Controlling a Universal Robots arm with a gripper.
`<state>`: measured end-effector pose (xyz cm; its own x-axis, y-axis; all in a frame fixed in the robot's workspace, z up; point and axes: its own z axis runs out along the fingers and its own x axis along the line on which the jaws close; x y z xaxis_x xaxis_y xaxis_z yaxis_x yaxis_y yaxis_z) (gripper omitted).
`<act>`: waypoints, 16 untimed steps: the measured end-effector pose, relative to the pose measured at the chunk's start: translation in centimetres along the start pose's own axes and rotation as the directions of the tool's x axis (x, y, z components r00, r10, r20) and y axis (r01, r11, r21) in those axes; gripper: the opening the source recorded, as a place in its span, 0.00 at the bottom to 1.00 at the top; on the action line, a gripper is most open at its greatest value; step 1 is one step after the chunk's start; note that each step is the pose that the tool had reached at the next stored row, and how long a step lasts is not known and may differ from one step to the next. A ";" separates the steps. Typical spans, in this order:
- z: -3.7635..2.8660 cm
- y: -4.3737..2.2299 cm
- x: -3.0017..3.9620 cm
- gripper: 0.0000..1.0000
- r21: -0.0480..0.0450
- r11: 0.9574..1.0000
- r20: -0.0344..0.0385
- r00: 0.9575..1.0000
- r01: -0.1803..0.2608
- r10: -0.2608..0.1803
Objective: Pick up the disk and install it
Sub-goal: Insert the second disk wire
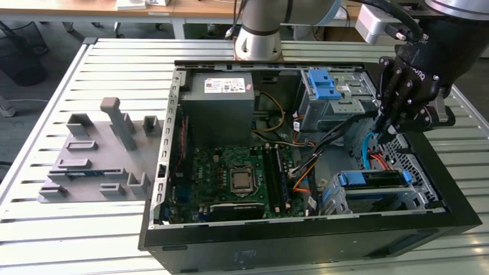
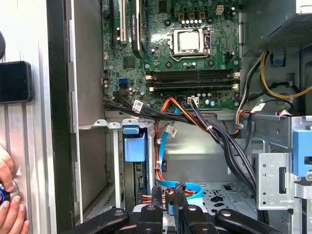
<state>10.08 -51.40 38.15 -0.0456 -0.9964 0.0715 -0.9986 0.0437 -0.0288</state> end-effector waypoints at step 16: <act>0.94 -0.12 -0.17 0.24 0.000 1.000 0.000 1.000 0.000 0.000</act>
<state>10.24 -51.30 37.20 -0.0456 -0.9964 0.0716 -0.9986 0.0436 -0.0288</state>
